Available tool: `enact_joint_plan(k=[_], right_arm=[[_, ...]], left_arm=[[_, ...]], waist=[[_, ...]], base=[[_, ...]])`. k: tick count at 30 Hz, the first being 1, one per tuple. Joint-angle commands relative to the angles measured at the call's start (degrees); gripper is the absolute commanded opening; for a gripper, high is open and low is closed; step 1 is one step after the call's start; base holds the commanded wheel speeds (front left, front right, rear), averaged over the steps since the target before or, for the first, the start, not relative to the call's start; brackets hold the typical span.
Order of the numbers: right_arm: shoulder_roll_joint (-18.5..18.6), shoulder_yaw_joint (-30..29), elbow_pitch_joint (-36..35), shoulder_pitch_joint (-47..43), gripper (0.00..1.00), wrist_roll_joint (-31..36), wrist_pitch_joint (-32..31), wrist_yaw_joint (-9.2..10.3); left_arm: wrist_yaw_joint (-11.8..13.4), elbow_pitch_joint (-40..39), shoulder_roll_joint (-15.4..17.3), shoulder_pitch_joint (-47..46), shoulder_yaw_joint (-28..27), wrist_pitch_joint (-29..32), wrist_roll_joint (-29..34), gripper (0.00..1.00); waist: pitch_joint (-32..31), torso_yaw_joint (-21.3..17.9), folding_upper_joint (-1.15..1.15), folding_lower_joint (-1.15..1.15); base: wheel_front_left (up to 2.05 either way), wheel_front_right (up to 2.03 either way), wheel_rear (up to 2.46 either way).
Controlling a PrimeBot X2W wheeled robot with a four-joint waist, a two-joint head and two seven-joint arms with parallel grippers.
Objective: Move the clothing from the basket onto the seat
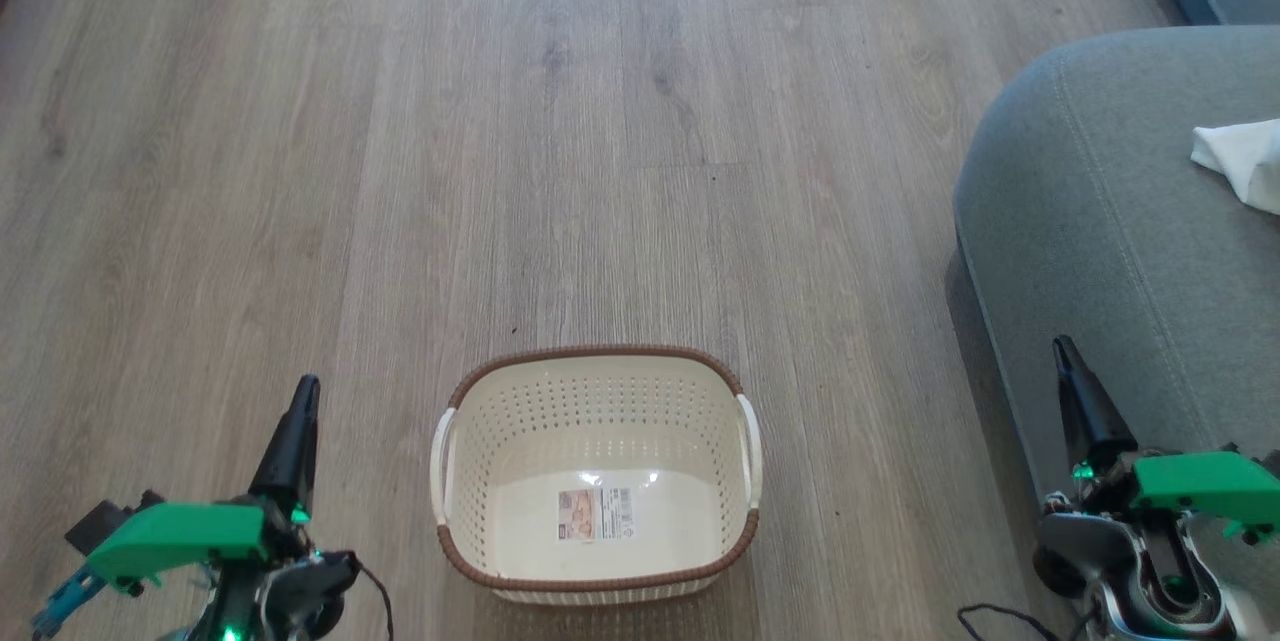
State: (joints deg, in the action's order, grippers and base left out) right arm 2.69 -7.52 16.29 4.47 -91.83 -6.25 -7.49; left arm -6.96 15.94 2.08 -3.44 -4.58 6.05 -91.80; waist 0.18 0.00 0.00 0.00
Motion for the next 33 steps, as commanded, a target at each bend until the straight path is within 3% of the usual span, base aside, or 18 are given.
enact_joint_plan(k=[1,33], right_arm=[[0.19,0.99,-2.26,1.72,0.00,-0.33,-0.25,0.00],[0.19,1.00,-2.26,1.72,0.00,-0.34,-0.24,0.00]], left_arm=[[-0.53,-1.88,0.80,-2.76,-1.95,0.44,-0.37,0.00],[-0.53,-1.88,0.80,-2.76,-1.94,0.44,-0.37,0.00]], waist=[[0.00,0.00,0.00,0.00],[0.00,0.00,0.00,0.00]], base=[[0.00,0.00,0.00],[0.00,0.00,0.00]])
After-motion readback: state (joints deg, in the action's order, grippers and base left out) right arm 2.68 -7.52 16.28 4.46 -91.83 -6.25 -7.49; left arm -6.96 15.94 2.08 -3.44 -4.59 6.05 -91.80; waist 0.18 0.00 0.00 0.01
